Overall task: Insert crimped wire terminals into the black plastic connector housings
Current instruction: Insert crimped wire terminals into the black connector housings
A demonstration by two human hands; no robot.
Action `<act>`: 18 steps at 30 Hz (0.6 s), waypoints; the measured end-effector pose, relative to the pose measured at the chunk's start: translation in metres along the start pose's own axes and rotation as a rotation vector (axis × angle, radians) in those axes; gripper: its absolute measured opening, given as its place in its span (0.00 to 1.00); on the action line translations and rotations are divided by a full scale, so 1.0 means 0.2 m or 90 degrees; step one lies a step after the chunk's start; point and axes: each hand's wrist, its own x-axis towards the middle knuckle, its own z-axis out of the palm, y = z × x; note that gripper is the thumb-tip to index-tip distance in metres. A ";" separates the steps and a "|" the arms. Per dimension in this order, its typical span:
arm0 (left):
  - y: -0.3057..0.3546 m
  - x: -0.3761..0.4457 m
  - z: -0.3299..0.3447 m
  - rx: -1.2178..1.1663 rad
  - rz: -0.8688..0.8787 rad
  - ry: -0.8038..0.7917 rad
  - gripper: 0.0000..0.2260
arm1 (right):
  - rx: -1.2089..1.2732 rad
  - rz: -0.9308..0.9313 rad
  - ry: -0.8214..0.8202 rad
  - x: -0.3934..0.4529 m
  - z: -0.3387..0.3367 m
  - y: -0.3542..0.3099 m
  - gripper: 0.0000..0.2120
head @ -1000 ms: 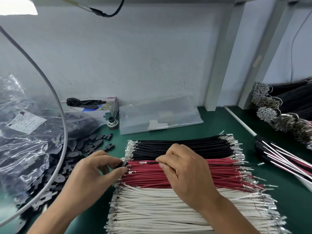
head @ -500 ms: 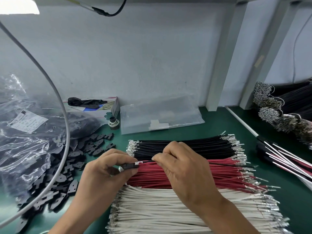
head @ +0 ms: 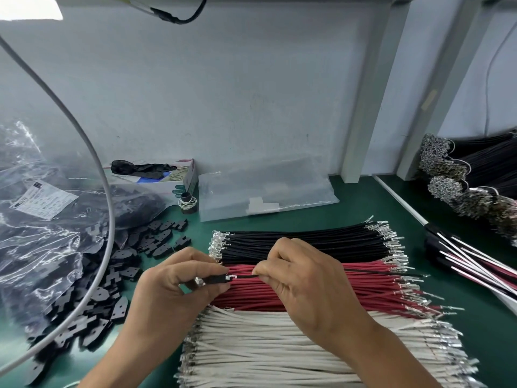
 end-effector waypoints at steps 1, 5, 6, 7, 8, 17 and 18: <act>0.00 0.00 0.00 -0.003 -0.003 0.000 0.11 | 0.008 0.004 -0.002 0.00 0.00 0.00 0.04; 0.02 0.00 -0.01 -0.059 -0.043 -0.016 0.09 | 0.065 0.040 -0.004 0.01 -0.01 0.00 0.08; 0.02 0.00 0.00 -0.045 -0.040 -0.019 0.10 | 0.069 0.042 -0.006 0.01 0.00 0.00 0.08; 0.03 -0.01 0.01 -0.023 -0.034 -0.021 0.10 | 0.064 0.041 -0.011 0.00 0.01 -0.01 0.07; 0.04 -0.01 0.02 -0.003 -0.027 -0.022 0.10 | 0.053 0.038 -0.014 0.00 0.02 -0.03 0.07; 0.07 -0.02 0.03 0.042 -0.032 0.002 0.08 | 0.044 0.031 0.018 0.01 0.05 -0.05 0.06; 0.07 -0.02 0.04 0.042 -0.028 0.007 0.08 | 0.043 0.027 0.021 0.01 0.06 -0.06 0.05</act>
